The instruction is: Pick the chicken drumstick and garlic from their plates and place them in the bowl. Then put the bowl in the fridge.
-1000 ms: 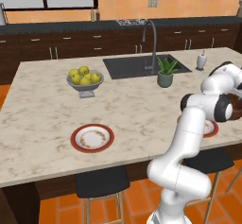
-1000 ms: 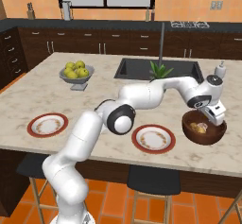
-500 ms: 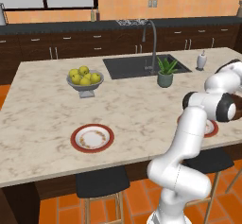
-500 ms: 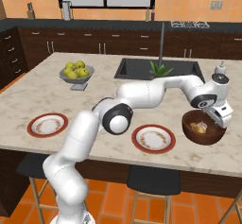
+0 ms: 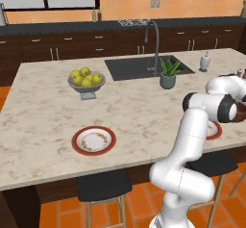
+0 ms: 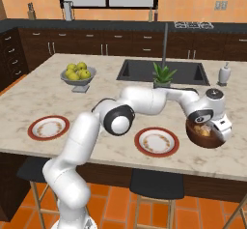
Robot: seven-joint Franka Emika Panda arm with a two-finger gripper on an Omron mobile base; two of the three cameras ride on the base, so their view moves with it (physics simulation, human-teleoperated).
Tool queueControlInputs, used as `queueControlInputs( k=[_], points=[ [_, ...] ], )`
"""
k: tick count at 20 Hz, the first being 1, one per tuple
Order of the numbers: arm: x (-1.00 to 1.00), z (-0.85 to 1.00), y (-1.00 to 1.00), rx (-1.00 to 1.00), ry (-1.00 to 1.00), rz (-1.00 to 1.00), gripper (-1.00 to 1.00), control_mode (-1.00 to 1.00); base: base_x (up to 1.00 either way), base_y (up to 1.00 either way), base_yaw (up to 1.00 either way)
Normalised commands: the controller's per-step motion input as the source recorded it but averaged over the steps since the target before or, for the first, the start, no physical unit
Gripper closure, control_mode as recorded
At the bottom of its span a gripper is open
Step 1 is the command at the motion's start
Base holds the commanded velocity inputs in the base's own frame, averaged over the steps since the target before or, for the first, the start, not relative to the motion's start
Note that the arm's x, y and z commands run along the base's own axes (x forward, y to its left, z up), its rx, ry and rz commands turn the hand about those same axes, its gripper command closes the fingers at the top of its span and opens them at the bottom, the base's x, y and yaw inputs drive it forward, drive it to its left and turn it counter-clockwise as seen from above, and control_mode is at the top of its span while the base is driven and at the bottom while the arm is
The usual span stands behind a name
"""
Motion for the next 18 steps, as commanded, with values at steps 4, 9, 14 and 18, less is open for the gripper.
queueControlInputs(
  k=[4,9,14,18],
  points=[
    [-0.02,-0.23,-0.17,0.0,0.03,-0.07,-1.0,-1.0,0.0,0.0,0.0],
    [0.27,-0.18,-0.33,0.05,0.15,-0.02,-1.0,-1.0,0.0,0.0,0.0],
    [0.0,-0.08,0.0,0.1,0.07,0.0,-1.0,-1.0,0.0,0.0,0.0],
    [0.0,-0.29,0.0,0.13,0.07,0.0,-1.0,-1.0,0.0,0.0,0.0]
  ],
)
